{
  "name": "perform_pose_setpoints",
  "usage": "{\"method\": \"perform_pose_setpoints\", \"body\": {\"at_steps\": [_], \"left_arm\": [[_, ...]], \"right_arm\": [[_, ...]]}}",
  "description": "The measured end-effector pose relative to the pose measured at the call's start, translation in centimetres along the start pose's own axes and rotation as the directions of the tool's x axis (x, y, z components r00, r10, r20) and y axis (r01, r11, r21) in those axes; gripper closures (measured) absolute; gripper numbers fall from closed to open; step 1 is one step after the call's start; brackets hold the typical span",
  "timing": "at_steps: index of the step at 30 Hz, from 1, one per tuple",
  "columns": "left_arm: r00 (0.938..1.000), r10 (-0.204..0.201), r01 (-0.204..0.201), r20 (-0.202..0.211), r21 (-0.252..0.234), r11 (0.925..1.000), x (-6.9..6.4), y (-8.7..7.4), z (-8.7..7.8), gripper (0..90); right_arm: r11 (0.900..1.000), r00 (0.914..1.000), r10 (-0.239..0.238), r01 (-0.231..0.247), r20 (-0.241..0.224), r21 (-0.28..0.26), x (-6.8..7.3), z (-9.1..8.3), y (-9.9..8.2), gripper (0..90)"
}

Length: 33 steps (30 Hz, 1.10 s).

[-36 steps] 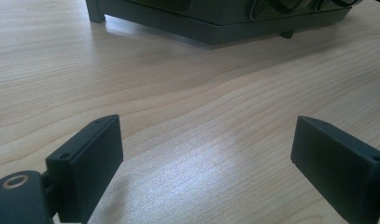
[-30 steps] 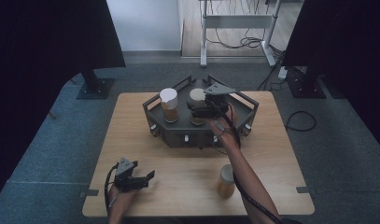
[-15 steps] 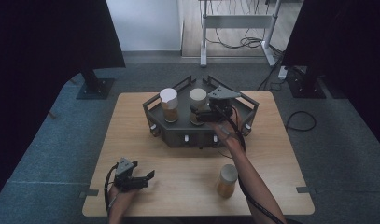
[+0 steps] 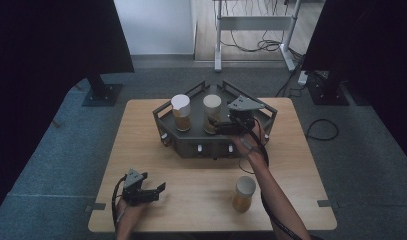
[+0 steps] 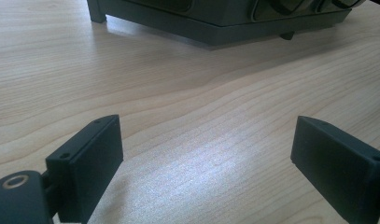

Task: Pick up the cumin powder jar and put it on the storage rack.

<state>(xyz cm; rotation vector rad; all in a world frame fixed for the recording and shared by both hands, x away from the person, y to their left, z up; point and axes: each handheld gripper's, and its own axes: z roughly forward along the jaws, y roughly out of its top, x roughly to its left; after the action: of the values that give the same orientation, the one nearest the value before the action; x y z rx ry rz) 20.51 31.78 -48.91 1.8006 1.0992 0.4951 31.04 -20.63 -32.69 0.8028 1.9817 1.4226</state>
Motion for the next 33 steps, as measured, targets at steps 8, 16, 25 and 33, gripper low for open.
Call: {"method": "perform_pose_setpoints", "body": {"at_steps": [8, 16, 25, 33], "left_arm": [[1.0000, 0.001, -0.001, 0.000, 0.001, 1.0000, 0.0, 0.0, 0.0, 8.5], [1.0000, 0.001, -0.001, 0.000, 0.001, 1.0000, 0.0, 0.0, 0.0, 8.5], [1.0000, 0.004, -0.004, -0.001, 0.003, 1.0000, 0.0, 0.1, 0.0, 8.5], [1.0000, 0.001, -0.001, -0.001, 0.004, 1.0000, 0.0, 0.1, 0.0, 8.5]], "right_arm": [[1.0000, 1.0000, -0.001, 0.001, -0.002, -0.003, -0.1, -1.3, -0.4, 11.5], [1.0000, 1.0000, -0.004, 0.004, -0.006, -0.002, 0.0, -2.2, -0.8, 11.5], [0.9999, 0.9999, -0.011, 0.011, -0.008, -0.008, 0.1, -3.4, -1.2, 11.7], [0.9999, 0.9999, -0.011, 0.011, -0.010, -0.003, 0.0, -4.5, -1.9, 11.8]]}}
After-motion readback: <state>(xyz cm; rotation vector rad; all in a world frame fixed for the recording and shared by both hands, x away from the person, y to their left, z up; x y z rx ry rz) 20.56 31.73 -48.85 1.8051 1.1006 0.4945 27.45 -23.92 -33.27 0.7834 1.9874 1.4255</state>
